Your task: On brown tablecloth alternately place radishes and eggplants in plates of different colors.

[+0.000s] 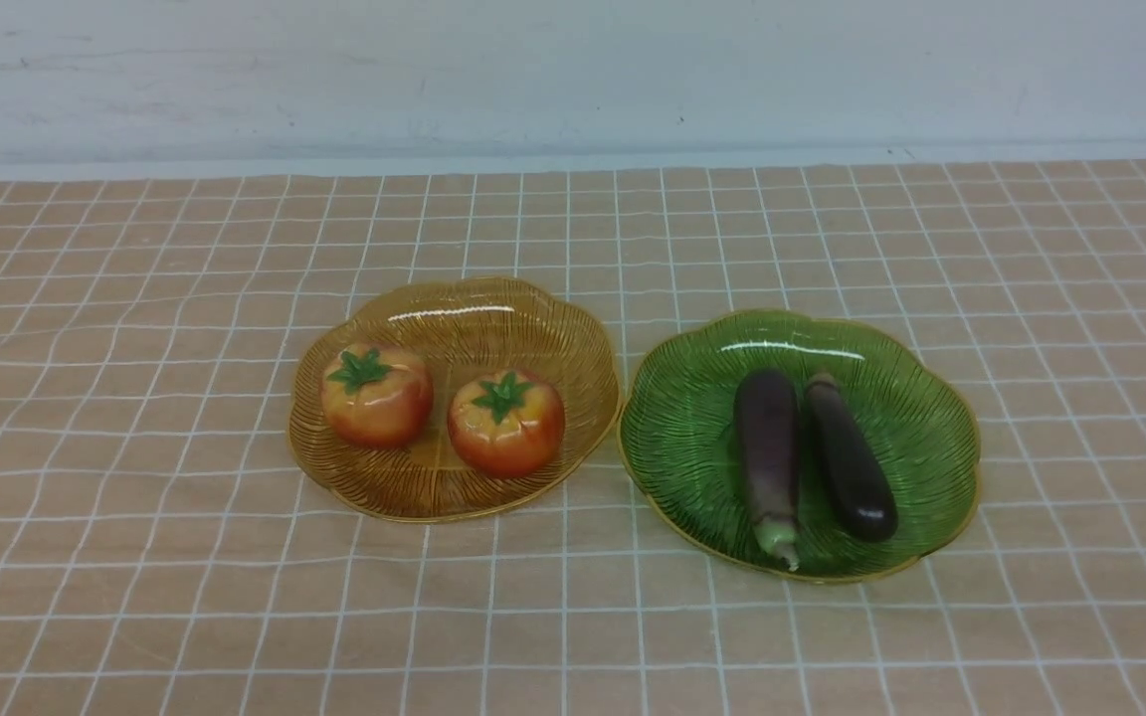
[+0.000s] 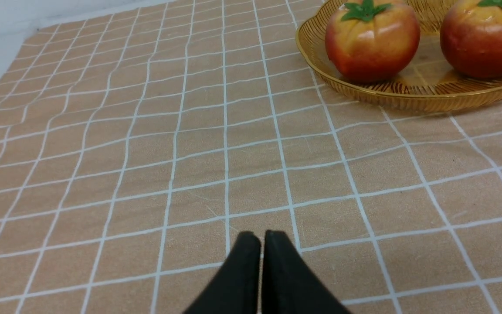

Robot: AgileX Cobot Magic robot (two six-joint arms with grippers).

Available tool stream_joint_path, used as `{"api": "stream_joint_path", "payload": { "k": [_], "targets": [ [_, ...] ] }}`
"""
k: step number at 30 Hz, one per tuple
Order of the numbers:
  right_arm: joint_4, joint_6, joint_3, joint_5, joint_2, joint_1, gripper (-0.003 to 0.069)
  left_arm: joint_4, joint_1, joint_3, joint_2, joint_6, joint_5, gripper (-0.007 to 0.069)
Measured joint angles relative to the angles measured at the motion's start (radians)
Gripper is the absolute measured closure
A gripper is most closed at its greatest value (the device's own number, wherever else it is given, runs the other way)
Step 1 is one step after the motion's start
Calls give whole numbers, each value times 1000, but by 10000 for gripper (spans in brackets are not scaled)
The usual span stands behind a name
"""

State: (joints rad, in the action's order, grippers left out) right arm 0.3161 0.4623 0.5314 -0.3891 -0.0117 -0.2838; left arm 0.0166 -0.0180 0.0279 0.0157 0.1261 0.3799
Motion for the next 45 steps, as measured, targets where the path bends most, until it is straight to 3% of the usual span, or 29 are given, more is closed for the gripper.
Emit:
{"api": "stream_joint_path", "payload": {
  "k": [17,29,31,38,45],
  "targets": [
    [6,-5,0,0,0,0,675,0,0,0,0,0,0,628],
    [53,-110,0,-69,0,0,675,0,0,0,0,1,0,628],
    [32,-152,0,-69,0,0,675,0,0,0,0,1,0,628],
    [-215,-462,-1,-69,1,0,675,0,0,0,0,1,0,628],
    [-372,-577,-1,-69,1,0,675,0,0,0,0,1,0,628]
  ]
}}
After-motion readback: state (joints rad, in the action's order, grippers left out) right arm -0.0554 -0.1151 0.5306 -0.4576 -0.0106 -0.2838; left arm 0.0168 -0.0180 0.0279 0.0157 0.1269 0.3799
